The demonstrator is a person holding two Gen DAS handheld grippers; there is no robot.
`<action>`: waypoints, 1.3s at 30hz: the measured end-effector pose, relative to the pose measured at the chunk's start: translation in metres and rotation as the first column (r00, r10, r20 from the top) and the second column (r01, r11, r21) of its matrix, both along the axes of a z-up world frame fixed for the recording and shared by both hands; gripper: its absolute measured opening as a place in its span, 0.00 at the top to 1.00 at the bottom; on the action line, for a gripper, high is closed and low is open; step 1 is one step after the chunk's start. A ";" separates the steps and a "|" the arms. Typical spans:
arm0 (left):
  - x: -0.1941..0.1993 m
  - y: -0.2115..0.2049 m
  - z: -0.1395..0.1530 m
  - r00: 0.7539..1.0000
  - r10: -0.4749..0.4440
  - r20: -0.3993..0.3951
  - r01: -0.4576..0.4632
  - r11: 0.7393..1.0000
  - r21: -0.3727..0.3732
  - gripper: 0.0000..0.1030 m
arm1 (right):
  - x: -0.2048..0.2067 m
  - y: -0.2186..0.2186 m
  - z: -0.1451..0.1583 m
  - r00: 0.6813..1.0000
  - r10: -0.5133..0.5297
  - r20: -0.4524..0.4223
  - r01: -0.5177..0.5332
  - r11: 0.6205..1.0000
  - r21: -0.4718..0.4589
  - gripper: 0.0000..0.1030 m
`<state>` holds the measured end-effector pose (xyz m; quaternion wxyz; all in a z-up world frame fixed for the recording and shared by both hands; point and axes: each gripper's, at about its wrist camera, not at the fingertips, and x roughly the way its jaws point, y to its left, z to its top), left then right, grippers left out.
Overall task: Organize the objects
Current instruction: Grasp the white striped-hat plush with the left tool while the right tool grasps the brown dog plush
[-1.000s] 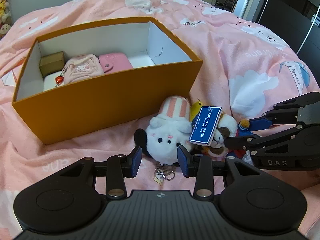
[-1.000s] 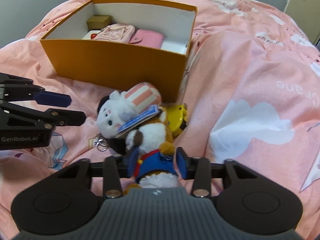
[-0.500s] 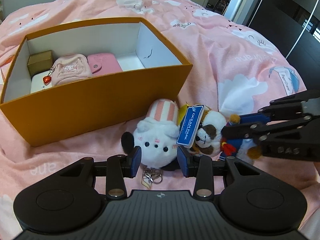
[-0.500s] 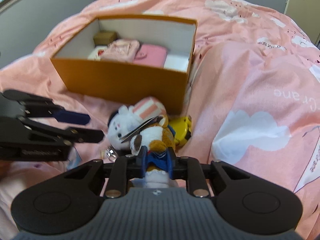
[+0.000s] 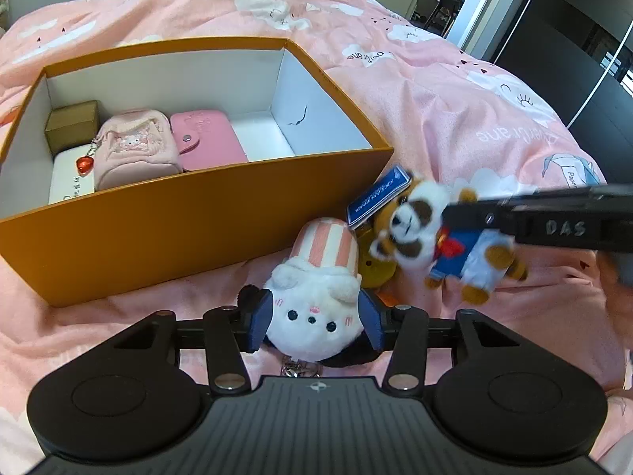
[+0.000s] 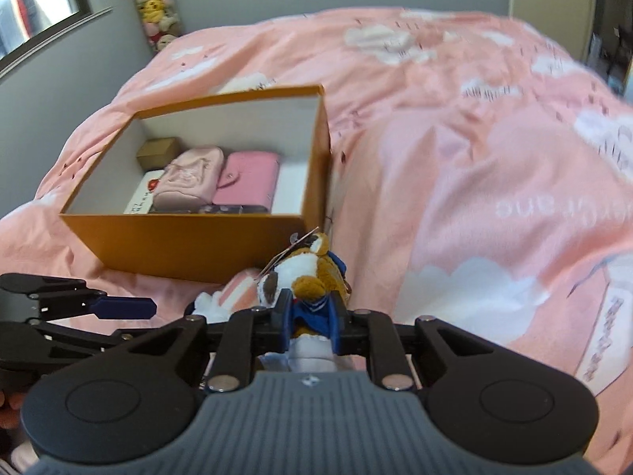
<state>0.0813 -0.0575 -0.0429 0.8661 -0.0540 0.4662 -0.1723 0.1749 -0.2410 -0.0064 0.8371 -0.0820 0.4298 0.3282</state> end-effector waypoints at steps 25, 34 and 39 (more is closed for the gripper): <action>0.038 -0.022 -0.043 0.991 -0.034 -0.127 0.041 0.998 0.051 0.31 | 0.023 -0.011 -0.040 0.976 0.034 -0.213 -0.032 0.999 0.011 0.56; 0.041 -0.035 -0.053 0.989 -0.069 -0.129 0.084 0.990 0.114 0.26 | 0.026 0.004 -0.062 0.968 0.075 -0.238 -0.087 0.995 -0.040 0.56; 0.037 -0.033 -0.054 0.991 -0.064 -0.118 0.078 0.990 0.114 0.28 | 0.023 0.006 -0.062 0.971 0.088 -0.224 -0.100 0.994 -0.041 0.61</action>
